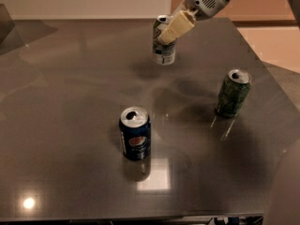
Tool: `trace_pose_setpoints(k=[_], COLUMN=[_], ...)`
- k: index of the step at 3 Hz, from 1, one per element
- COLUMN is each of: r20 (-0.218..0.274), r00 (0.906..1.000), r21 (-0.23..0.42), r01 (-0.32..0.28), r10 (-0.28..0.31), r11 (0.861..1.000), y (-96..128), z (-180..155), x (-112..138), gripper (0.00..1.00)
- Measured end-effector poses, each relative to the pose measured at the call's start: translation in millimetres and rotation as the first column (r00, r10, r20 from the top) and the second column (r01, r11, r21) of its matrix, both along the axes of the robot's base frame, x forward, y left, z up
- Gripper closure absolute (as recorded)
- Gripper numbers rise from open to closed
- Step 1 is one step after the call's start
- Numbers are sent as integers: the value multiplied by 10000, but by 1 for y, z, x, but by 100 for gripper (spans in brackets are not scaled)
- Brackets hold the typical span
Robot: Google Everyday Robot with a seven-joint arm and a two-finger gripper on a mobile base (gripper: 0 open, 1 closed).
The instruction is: Pick 7up can
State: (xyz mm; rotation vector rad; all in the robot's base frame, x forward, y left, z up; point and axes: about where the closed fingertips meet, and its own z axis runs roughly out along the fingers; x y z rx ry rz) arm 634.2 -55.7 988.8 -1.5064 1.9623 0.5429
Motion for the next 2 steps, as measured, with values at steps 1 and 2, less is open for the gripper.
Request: trace_pose_setpoints(k=[1, 2], r20=[152, 153], r00=[9968, 9968], r21=[-289, -289], r01=[-777, -777], r10=[782, 782], r11=[9966, 9966], y=[-6, -6], z=[34, 34], x=[-35, -35], gripper=[100, 100])
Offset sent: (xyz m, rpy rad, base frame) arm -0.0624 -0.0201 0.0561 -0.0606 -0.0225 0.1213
